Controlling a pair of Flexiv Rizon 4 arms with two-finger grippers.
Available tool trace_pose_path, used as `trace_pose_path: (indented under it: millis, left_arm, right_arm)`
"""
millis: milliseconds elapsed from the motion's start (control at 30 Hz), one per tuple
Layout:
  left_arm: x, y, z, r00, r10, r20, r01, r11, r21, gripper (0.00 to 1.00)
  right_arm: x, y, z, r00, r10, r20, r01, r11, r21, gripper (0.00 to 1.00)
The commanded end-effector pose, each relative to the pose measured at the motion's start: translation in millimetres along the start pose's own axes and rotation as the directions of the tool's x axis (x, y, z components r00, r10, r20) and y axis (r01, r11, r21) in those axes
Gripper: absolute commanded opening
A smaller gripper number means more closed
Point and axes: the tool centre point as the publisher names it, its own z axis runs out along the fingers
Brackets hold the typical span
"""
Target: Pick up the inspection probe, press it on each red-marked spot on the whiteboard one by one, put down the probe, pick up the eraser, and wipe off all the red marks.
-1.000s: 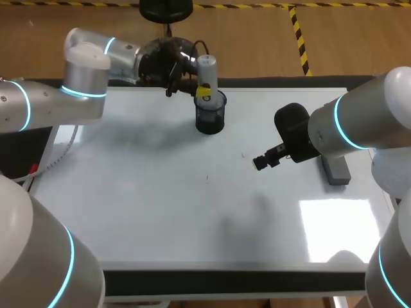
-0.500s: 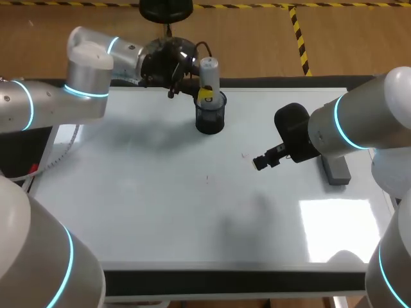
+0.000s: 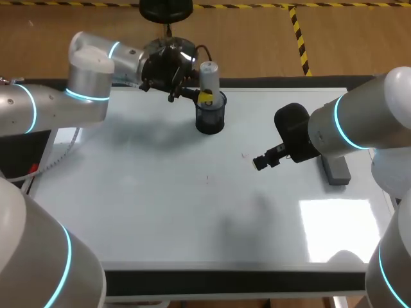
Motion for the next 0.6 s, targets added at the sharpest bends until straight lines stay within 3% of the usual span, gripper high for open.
trace_pose_path:
  millis: [33,333,433,533,600]
  left_arm:
    - [-4.9,5.5,-1.0,1.0,0.0,-0.007,0.0,1.0,0.011,0.0]
    - [-5.1,10.0,-2.6,1.0,-0.014,0.0,0.014,1.0,0.013,0.0]
    - [-6.1,11.7,-3.5,0.999,-0.034,0.01,0.034,0.999,0.007,0.05]
    - [-6.9,12.2,-4.6,0.999,-0.038,0.012,0.037,0.999,0.011,0.2]
    - [-6.9,12.0,-4.8,0.999,-0.044,0.007,0.044,0.999,0.01,0.35]
  right_arm:
    - [-0.7,-0.2,-0.8,1.0,-0.001,-0.003,0.001,1.0,0.001,1.0]
    - [-0.7,-0.2,-0.8,1.0,-0.001,-0.003,0.001,1.0,0.001,1.0]
    - [-0.7,-0.2,-0.8,1.0,-0.001,-0.003,0.001,1.0,0.001,1.0]
    - [-0.7,-0.2,-0.8,1.0,-0.001,-0.003,0.001,1.0,0.001,1.0]
    - [-0.7,-0.2,-0.8,1.0,-0.001,-0.003,0.001,1.0,0.001,1.0]
